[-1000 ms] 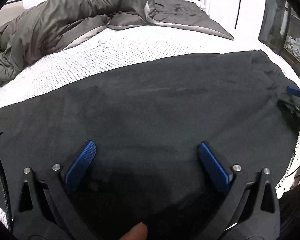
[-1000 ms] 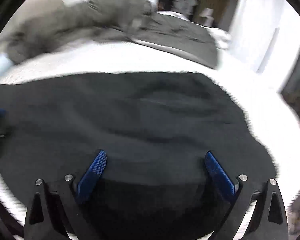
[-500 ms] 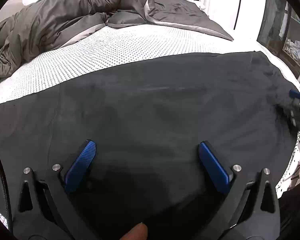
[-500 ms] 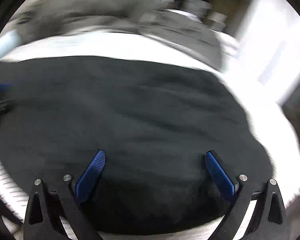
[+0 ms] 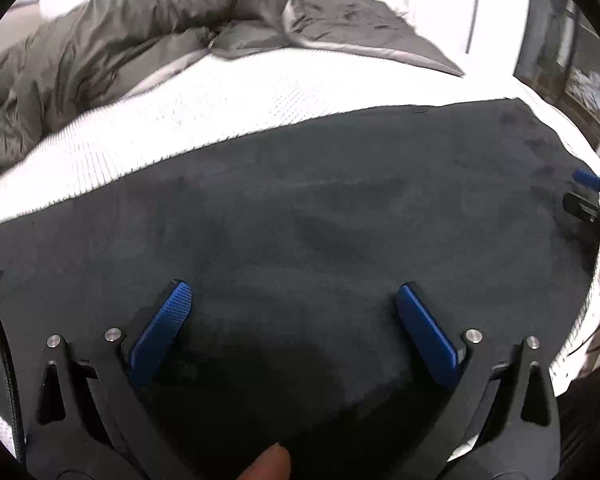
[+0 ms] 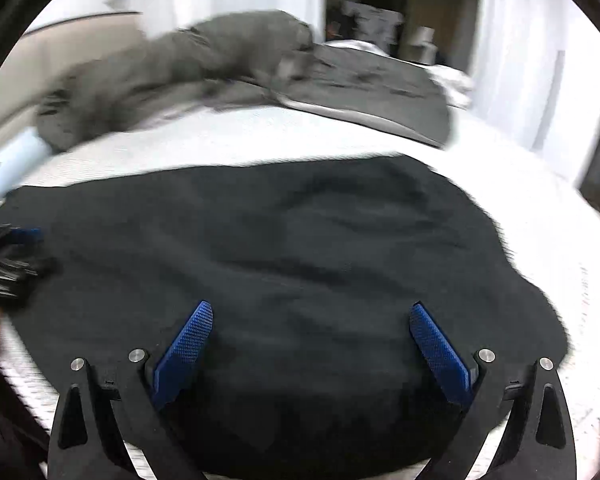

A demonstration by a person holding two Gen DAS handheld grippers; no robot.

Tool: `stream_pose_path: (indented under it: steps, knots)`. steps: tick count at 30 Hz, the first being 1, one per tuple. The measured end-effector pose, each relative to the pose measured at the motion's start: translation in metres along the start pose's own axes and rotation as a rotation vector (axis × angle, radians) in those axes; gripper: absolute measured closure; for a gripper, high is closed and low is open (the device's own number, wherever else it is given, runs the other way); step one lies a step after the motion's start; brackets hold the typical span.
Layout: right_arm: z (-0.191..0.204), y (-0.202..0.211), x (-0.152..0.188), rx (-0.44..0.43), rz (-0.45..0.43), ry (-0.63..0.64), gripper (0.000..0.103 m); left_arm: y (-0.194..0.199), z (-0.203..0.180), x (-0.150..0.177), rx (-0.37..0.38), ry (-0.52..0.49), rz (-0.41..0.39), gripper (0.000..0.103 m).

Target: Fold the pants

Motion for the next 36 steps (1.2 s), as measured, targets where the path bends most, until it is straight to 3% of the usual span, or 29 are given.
stream_pose_path:
  steps: [4,6,10,14,18,21,25,26,29,32,34,36]
  knots:
    - [0.05,-0.006,-0.001,-0.079,0.007,0.103,0.002,0.023,-0.025,-0.007,0.096,-0.025,-0.066,0.001]
    - [0.071,-0.025,0.001,-0.083,0.051,0.138,0.002,0.024,-0.036,-0.011,0.121,-0.024,-0.061,0.001]
    - [0.079,-0.049,0.01,-0.02,0.072,0.224,0.002,0.012,-0.052,-0.028,0.072,-0.024,0.005,0.001]
    - [0.043,-0.048,0.007,0.039,0.081,0.168,0.002,0.004,-0.066,-0.048,0.081,-0.054,0.016,0.001]
    - [-0.023,-0.037,0.007,0.228,0.073,0.09,0.002,-0.005,-0.074,-0.052,0.096,-0.063,-0.039,0.001]
    - [-0.047,-0.032,0.007,0.256,0.069,0.028,0.002,-0.02,-0.077,-0.042,0.142,-0.036,0.029,0.001]
    - [-0.044,-0.025,0.007,0.268,0.064,0.033,0.002,-0.019,-0.081,-0.038,0.106,-0.082,-0.001,0.001]
    - [-0.041,-0.022,0.004,0.257,0.064,0.018,0.002,-0.022,-0.084,-0.035,0.098,-0.109,0.008,0.001]
    - [-0.008,-0.015,-0.008,0.07,0.041,-0.048,0.001,-0.027,-0.09,-0.03,0.084,-0.149,0.006,0.001]
    - [0.044,-0.03,-0.007,-0.061,0.105,0.021,0.001,-0.029,-0.09,-0.023,0.114,-0.142,0.018,0.001]
    - [0.069,-0.046,0.002,-0.065,0.157,0.118,0.002,-0.03,-0.083,-0.016,0.137,-0.137,0.037,0.001]
    - [0.079,-0.056,0.012,-0.001,0.162,0.236,0.002,-0.027,-0.075,-0.009,0.133,-0.141,0.043,0.0]
Point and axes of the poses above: each gripper's, at about its wrist camera, not at the fingertips, and y roughly against the way its jaws point, z to its left, x to its underside, the point moved 8 cm from there along -y, roughly the way its jaws point, and after that the axes turned 7 degrees about -y, right-handed, at the moved point
